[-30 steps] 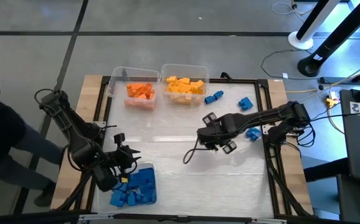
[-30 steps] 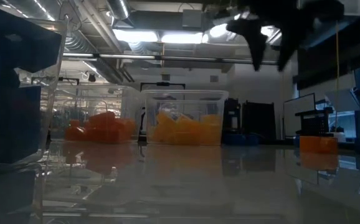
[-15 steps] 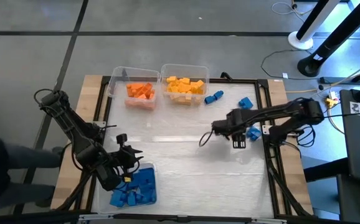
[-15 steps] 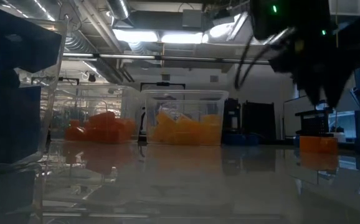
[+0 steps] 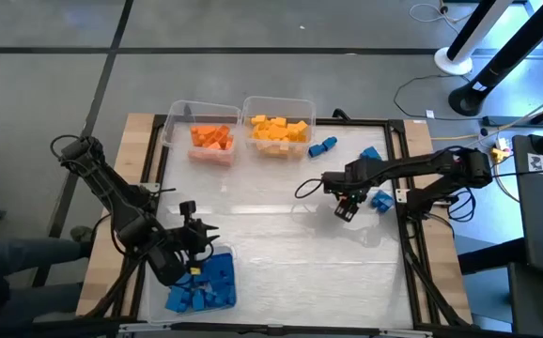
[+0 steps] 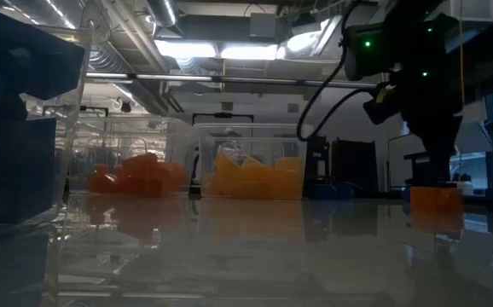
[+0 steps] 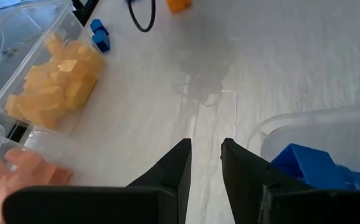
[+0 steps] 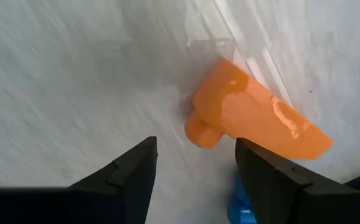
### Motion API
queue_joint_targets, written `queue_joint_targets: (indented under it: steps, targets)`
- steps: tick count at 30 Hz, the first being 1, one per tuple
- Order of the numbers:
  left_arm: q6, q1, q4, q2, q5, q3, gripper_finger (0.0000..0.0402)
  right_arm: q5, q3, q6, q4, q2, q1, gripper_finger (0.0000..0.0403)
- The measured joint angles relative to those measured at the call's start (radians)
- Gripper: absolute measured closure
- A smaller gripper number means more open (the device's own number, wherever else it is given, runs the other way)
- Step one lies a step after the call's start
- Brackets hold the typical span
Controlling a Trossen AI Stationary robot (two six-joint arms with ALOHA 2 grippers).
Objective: Sort blocks
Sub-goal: Put the orange game piece into the top left transparent bin
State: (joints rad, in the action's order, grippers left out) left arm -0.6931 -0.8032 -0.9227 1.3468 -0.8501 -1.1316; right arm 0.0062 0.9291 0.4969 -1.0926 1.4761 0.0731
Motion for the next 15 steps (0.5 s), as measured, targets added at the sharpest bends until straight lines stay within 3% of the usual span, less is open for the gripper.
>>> queue_joint_targets:
  steps: [15]
  targets:
    - [0.092, 0.0, 0.0, 0.0, 0.001, 0.0, 0.0325, 0.0, -0.123, 0.185, 0.108, 0.0, 0.0, 0.0185]
